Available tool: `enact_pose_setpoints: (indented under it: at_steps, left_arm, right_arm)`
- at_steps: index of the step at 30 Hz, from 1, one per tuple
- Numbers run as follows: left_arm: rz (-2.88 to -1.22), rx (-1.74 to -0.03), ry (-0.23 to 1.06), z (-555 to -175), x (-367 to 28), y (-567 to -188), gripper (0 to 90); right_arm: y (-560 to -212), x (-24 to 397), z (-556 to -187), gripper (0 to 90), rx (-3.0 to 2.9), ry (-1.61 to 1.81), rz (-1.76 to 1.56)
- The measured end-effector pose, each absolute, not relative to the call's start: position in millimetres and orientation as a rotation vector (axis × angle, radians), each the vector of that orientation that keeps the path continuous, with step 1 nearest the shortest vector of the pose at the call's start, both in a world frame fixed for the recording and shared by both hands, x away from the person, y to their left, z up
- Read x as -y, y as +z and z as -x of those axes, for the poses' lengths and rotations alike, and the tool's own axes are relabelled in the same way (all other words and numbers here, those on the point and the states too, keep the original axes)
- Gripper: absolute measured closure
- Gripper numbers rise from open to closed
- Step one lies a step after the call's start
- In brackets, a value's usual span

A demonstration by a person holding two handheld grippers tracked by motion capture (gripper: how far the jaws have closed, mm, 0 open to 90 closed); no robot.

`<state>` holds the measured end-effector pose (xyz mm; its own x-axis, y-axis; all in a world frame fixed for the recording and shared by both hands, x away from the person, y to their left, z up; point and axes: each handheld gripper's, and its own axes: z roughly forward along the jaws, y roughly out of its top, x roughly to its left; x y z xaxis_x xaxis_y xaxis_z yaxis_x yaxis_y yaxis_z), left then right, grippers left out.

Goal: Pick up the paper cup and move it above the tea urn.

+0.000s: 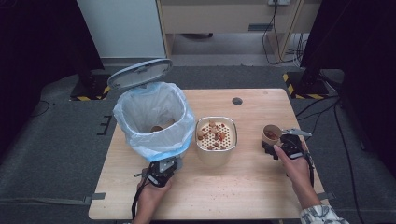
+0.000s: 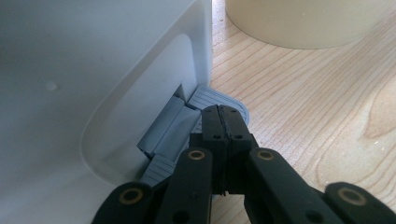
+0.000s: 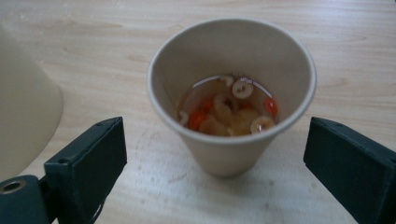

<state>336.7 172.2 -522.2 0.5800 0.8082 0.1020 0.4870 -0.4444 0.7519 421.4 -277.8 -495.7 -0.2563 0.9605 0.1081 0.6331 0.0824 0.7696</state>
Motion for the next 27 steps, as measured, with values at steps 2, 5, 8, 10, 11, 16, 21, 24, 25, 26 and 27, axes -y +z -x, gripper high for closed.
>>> enact_pose_setpoints:
  at_steps: [2,5,8,10,11,16,21,24,25,26,27]
  left_arm:
    - [-2.120,-1.027,0.598,-336.7,-172.3,-522.3,89.0]
    - [-2.119,-1.027,0.597,-336.7,-172.3,-522.3,89.0]
    - [-2.119,-1.026,0.598,-336.7,-172.3,-522.3,89.0]
    - [-2.120,-1.025,0.598,-336.7,-172.2,-522.3,89.0]
    - [-2.120,-1.025,0.598,-336.7,-172.2,-522.3,89.0]
    - [-2.120,-1.025,0.599,-336.6,-172.2,-522.3,89.0]
    - [-2.119,-1.026,0.596,-336.7,-172.3,-522.3,88.9]
    - [-2.118,-1.026,0.597,-336.6,-172.2,-522.3,88.9]
    - [-2.117,-1.027,0.597,-336.6,-172.3,-522.4,88.9]
    - [-2.120,-1.027,0.597,-336.5,-172.2,-522.3,88.9]
    - [-2.119,-1.026,0.599,-336.5,-172.1,-522.4,88.9]
  right_arm:
    - [-497.4,277.8,-423.8,7.0,-1.933,1.026,-1.566]
    - [-504.2,276.5,-429.9,8.9,-1.926,1.000,-1.559]
    - [-506.5,276.1,-431.9,10.3,-1.917,1.011,-1.551]
    - [-509.3,275.3,-435.1,11.4,-1.904,1.046,-1.549]
    - [-509.3,275.3,-435.1,11.4,-1.904,1.046,-1.549]
    - [-511.8,275.4,-438.9,12.7,-1.890,1.056,-1.553]
    - [-519.2,276.4,-443.8,15.6,-1.893,1.053,-1.545]
    - [-520.7,274.9,-445.2,16.9,-1.889,1.058,-1.531]
    - [-521.0,274.4,-445.7,17.4,-1.885,1.058,-1.527]
    - [-521.1,274.2,-446.2,17.7,-1.883,1.059,-1.522]
    - [-521.0,274.0,-446.5,17.9,-1.881,1.065,-1.519]
